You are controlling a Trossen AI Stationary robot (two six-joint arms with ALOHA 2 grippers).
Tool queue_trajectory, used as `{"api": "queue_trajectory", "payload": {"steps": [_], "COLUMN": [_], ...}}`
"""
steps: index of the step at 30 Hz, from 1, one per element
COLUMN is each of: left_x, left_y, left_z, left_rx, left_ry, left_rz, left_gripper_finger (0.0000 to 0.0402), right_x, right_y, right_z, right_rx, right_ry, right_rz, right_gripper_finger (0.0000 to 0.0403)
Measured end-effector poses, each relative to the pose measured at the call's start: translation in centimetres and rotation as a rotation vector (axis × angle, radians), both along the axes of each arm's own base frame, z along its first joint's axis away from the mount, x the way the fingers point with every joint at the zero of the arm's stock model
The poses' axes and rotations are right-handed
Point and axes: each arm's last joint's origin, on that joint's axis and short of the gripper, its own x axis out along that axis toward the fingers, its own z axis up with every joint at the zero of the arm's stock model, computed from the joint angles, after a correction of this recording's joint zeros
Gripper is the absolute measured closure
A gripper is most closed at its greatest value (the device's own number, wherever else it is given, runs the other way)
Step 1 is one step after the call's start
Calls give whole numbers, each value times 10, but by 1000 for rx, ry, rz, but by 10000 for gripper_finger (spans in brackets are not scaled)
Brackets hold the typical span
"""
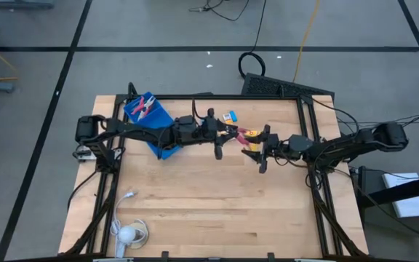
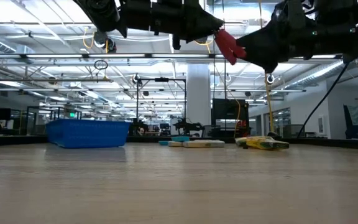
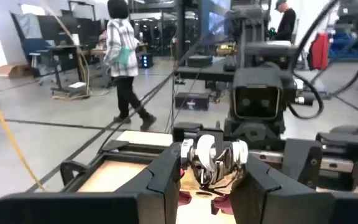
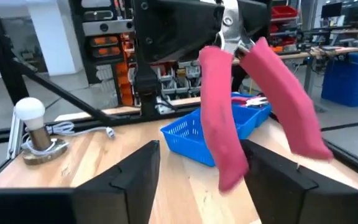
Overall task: Pick & Place School Supplies
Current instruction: Put the pink hole puncher into the top blue bin
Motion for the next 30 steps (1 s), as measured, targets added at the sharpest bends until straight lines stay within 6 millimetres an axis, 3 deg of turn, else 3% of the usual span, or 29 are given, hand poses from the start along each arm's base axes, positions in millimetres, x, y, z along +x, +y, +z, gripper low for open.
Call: {"api": "queue_trajectory", "payload": {"steps": [4,9,18,30], "left_x": [-9,-25,-82,-153], "left_y": [5,9,39,96], "left_z": [7,15,38,22], "left_rx": [-33,-14,-171,-303], "left_ry": [63,176,335,667], "left_rz": [27,209,570,1020], "left_gripper_finger": [294,299,297,299], "right_x": [-3,-8,-10,-10], "right_y": [-1,-3,-4,-6], "right_z": [0,-1,1,0], "right_rx": [0,31,21,39], "right_ry": [28,74,61,68], "right_rz": [-7,-13,-19,-28], "right_gripper_finger": [181,180,185,188]}}
